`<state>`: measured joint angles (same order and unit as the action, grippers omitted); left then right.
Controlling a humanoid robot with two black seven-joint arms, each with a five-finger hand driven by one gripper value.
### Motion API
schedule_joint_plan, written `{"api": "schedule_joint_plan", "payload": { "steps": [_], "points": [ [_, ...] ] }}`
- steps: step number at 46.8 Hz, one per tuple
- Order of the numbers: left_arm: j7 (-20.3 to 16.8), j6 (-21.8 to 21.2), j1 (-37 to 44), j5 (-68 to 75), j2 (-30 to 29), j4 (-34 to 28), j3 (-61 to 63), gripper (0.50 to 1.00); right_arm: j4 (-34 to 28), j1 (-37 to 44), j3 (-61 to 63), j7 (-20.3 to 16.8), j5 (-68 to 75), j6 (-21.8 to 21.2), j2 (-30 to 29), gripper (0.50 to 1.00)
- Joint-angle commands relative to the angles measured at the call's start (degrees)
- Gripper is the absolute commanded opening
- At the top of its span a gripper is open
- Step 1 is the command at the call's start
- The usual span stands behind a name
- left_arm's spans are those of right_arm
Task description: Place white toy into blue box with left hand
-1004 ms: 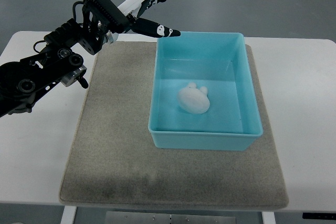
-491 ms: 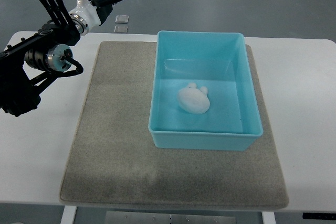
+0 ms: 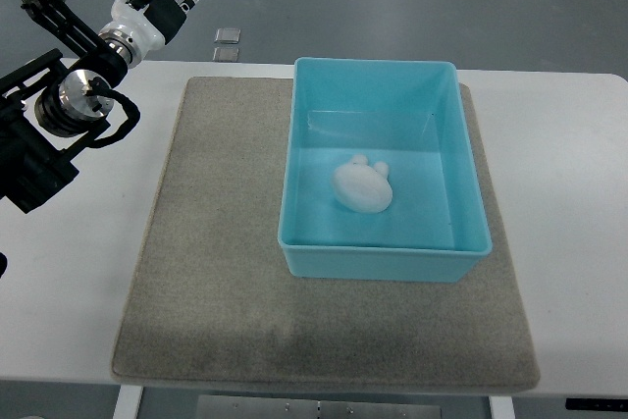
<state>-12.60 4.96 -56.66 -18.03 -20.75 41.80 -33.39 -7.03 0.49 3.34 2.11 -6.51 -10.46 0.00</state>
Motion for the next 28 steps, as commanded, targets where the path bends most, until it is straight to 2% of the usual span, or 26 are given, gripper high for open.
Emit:
{"api": "schedule_joint_plan", "payload": {
  "steps": [1,8,15,20,28],
  "points": [
    [-1.2,0.3,0.0,0.1,1.0,-2.2,0.1,0.992,0.0,0.0,0.0,0.0,0.0,0.0,0.0,0.936],
    [-1.6,-4.0,-0.2,0.0,2.7,-4.4,-0.1,0.99,0.0,0.0,0.0,0.0,0.0,0.0,0.0,0.936],
    [-1.8,-5.6,0.2,0.1,3.0,-4.6,-3.3,0.99,0.0,0.0,0.0,0.0,0.0,0.0,0.0,0.936],
    [-3.1,-5.4,0.2,0.1,4.2,-7.4,-4.9,0.992,0.0,0.0,0.0,0.0,0.0,0.0,0.0,0.936],
    [-3.1,-1.8,0.4,-0.1,5.5,-10.2,-7.3,0.992,0.0,0.0,0.0,0.0,0.0,0.0,0.0,0.936]
  ]
}}
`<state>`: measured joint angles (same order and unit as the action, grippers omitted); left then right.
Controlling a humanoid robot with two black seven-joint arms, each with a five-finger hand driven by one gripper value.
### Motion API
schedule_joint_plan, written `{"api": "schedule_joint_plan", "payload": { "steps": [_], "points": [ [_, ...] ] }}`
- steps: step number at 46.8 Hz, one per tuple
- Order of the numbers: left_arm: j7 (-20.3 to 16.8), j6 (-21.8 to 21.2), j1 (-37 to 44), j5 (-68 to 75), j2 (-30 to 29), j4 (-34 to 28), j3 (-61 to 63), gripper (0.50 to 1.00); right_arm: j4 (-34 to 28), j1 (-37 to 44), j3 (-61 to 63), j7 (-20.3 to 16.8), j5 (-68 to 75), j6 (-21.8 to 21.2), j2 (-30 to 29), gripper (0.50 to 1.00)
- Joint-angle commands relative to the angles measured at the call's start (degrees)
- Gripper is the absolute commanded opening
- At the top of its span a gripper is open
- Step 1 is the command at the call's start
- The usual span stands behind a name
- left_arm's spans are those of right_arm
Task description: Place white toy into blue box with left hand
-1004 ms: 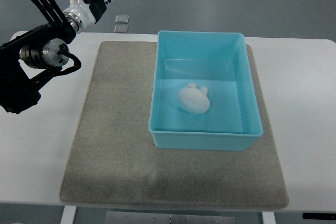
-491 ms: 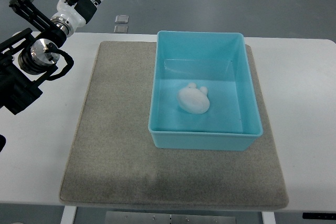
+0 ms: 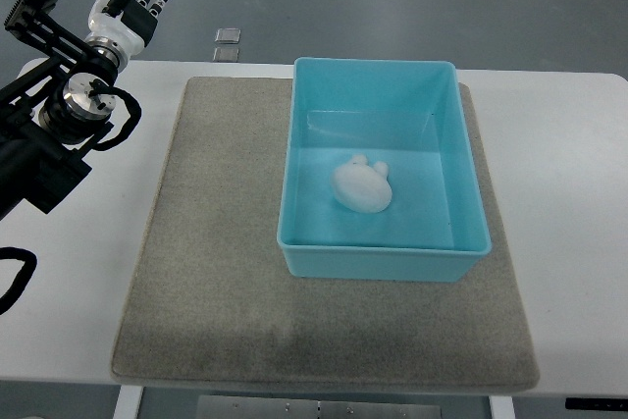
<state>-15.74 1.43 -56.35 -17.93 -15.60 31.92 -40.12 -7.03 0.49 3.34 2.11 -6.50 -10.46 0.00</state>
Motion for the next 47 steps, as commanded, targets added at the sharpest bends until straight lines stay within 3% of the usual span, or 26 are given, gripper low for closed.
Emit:
{"api": "schedule_joint_plan", "payload": {
  "steps": [1,47],
  "points": [
    [0.0,2.2,0.3,-0.2,0.3,-0.4,-0.7,0.992,0.0,0.0,0.0,0.0,0.0,0.0,0.0,0.936],
    [-0.1,6.7,1.6,0.8,2.2,-4.7,-0.7,0.994,0.0,0.0,0.0,0.0,0.0,0.0,0.0,0.936]
  ]
}}
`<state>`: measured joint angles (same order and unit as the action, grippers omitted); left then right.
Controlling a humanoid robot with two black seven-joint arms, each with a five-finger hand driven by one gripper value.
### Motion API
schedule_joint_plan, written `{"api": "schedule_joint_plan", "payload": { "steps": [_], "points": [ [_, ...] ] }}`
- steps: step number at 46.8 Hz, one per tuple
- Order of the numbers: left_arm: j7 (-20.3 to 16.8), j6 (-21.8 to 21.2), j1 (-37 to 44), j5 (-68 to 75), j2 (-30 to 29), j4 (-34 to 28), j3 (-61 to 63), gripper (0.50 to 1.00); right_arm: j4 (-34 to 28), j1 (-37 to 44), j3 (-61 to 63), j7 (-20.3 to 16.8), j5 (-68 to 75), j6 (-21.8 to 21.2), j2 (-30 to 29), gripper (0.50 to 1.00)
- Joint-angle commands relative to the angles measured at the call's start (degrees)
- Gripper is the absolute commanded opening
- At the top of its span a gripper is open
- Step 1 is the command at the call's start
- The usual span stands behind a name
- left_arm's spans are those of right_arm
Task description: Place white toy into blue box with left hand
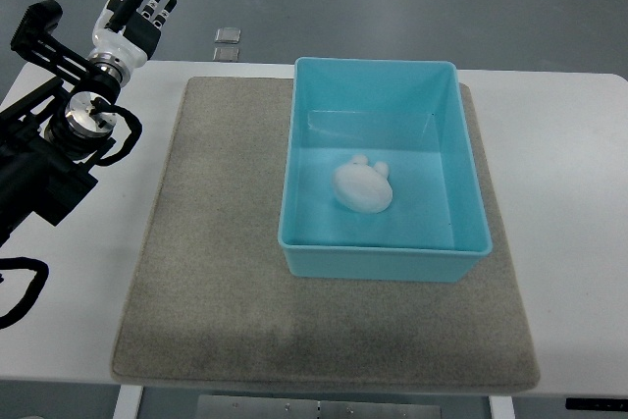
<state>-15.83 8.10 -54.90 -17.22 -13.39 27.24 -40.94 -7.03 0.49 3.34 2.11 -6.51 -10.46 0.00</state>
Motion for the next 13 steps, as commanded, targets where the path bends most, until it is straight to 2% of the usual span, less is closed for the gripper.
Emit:
{"api": "schedule_joint_plan", "payload": {
  "steps": [1,13],
  "points": [
    [0.0,0.0,0.1,0.1,0.0,0.0,0.2,0.994,0.0,0.0,0.0,0.0,0.0,0.0,0.0,0.936],
    [0.0,0.1,1.5,0.1,0.1,0.0,0.3,0.994,-3.1,0.0,0.0,-0.3,-0.6,-1.0,0.0,0.936]
  ]
}}
